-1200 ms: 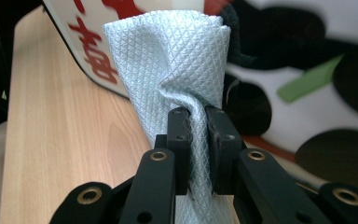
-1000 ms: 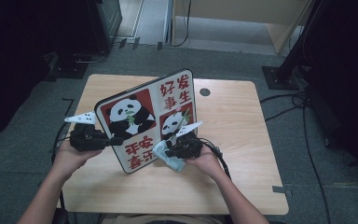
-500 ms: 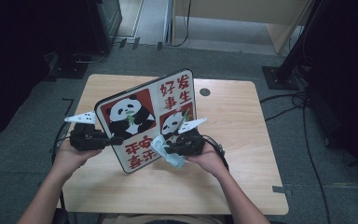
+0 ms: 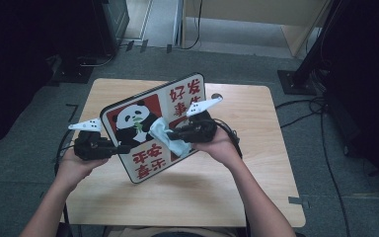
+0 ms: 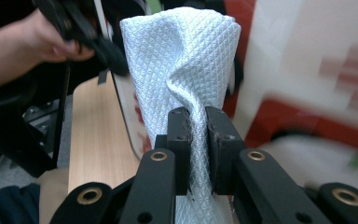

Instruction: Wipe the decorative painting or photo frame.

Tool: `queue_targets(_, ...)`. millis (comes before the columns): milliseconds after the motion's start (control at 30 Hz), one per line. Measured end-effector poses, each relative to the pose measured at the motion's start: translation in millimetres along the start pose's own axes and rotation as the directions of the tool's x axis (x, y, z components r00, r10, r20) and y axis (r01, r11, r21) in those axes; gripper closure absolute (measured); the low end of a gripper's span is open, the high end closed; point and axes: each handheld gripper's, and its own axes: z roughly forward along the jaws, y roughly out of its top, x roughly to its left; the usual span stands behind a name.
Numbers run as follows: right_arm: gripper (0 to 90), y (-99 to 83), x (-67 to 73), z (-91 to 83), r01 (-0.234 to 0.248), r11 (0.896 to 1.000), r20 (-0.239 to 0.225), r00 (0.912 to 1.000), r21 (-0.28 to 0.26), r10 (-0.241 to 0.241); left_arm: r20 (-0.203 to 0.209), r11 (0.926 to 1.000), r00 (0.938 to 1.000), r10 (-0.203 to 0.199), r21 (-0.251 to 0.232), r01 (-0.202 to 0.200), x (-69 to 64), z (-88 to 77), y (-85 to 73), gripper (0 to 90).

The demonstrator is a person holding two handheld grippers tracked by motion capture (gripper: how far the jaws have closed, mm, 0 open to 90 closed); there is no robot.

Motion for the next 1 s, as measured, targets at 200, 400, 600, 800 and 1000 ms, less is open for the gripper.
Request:
queue_targets(200, 81.9, 38.9, 7.7, -9.0, 0.032, 0.999, 0.003, 0.9995, -0.005, -0.032, 0.0, 1.0, 1.0, -0.002, 0.0, 0.002, 0.1, 0.2, 0.4, 78.7)
queue_targets(400, 81.9, 70.9, 13.8, -11.6, 0.054, 0.998, -0.006, 0.9985, -0.021, -0.055, 0.008, 1.0, 1.0, -0.005, 0.003, 0.005, 3.1, 0.9, 2.1, 78.8)
queue_targets(600, 81.9, 87.8, 18.6, -3.5, 0.076, 0.997, -0.01, 0.997, -0.01, -0.077, 0.002, 1.0, 1.0, 0.002, 0.004, -0.002, 1.7, 1.0, 2.2, 78.9)
queue_targets(800, 81.8, 86.5, 13.0, 5.6, 0.08, 0.997, -0.001, 0.9968, -0.006, -0.08, 0.002, 0.9999, 1.0, 0.007, 0.014, -0.007, 1.8, 0.8, 3.3, 78.9)
queue_targets(1000, 81.9, 83.1, 12.3, 9.2, 0.076, 0.997, 0.006, 0.9971, 0.008, -0.076, -0.001, 0.9997, 0.9999, 0.015, 0.017, -0.015, 1.8, 0.6, 3.3, 78.9)
